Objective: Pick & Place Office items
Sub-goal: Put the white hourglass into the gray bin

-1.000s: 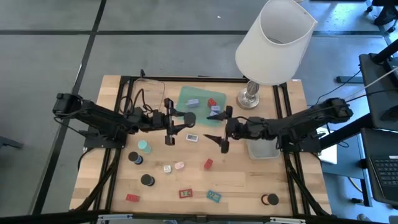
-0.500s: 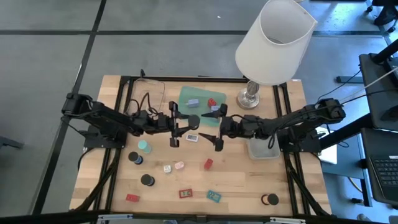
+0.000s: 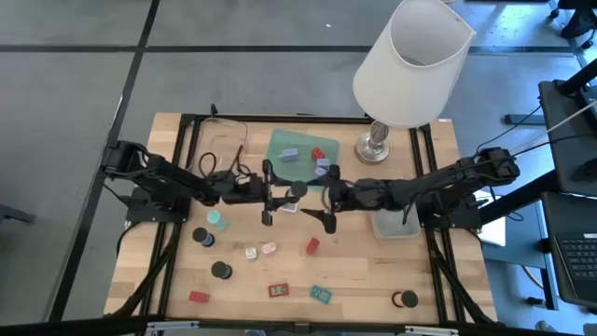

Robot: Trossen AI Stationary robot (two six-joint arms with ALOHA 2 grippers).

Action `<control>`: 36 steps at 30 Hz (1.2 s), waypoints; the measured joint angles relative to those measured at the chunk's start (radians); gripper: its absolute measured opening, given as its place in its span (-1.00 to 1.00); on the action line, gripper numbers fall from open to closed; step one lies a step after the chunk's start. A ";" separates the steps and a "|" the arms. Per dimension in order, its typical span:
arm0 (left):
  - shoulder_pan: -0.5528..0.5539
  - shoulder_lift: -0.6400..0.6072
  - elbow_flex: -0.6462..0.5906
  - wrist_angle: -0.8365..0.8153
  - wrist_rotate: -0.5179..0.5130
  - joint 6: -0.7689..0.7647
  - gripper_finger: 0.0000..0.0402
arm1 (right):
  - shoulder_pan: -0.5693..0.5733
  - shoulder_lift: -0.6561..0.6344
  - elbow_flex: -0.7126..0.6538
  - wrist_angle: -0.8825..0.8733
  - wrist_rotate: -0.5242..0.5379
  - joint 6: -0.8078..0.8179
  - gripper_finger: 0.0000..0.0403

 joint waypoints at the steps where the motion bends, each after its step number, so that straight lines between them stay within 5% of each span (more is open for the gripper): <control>1: 0.000 0.002 0.000 -0.025 -0.005 -0.016 -0.21 | 0.002 -0.005 0.002 -0.064 -0.001 0.032 0.87; 7: -0.001 0.002 0.000 -0.223 -0.027 -0.114 -0.22 | 0.013 -0.029 0.110 -0.571 0.000 0.228 0.87; 12: -0.001 0.002 0.000 -0.333 0.046 -0.237 -0.21 | 0.031 -0.026 0.238 -0.750 -0.027 0.138 0.87; 20: -0.001 0.002 0.000 -0.344 0.321 -0.372 -0.21 | 0.106 -0.025 0.305 -0.775 -0.127 -0.398 0.81; 25: -0.001 0.002 0.000 -0.344 0.356 -0.391 -0.22 | 0.141 -0.024 0.306 -0.772 -0.067 -0.628 0.79; 36: -0.001 0.006 0.003 -0.342 0.356 -0.421 -0.22 | 0.061 0.037 0.306 -0.670 -0.166 -0.683 0.79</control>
